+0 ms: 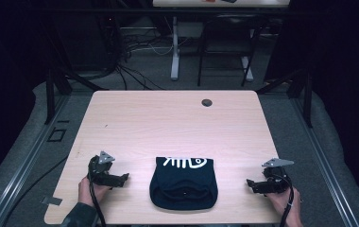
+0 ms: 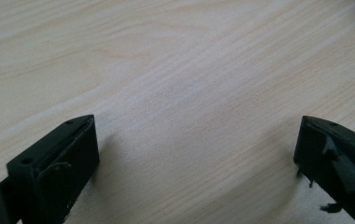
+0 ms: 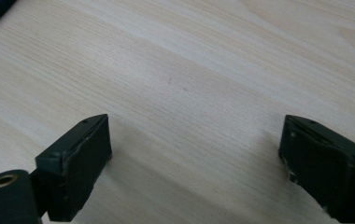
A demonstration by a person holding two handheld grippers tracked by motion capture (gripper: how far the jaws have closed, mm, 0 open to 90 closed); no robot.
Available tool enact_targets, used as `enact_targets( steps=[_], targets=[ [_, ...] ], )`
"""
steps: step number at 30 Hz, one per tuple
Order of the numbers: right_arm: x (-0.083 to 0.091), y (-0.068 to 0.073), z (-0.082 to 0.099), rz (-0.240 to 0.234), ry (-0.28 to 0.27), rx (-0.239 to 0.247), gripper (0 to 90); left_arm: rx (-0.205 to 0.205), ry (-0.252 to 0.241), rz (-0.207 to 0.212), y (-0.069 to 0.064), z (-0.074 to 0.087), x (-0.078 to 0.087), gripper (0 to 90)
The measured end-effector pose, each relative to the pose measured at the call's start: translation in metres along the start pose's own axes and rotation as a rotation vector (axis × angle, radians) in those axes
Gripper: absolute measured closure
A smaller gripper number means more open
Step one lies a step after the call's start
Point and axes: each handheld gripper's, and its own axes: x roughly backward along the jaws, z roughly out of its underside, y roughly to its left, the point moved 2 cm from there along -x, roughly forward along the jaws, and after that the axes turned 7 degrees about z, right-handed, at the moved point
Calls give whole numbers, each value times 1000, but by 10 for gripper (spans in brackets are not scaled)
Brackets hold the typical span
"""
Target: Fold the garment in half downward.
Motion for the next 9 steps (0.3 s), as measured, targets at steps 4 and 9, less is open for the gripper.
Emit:
enact_targets(
  steps=[4,9],
  targets=[
    [0,-1,1,1,-12,-5,81,8,-21,-5,1,1,-1,0],
    [-1,-1,2,2,-28,-7,71,6,-38,-6,1,2,-1,0]
  ],
)
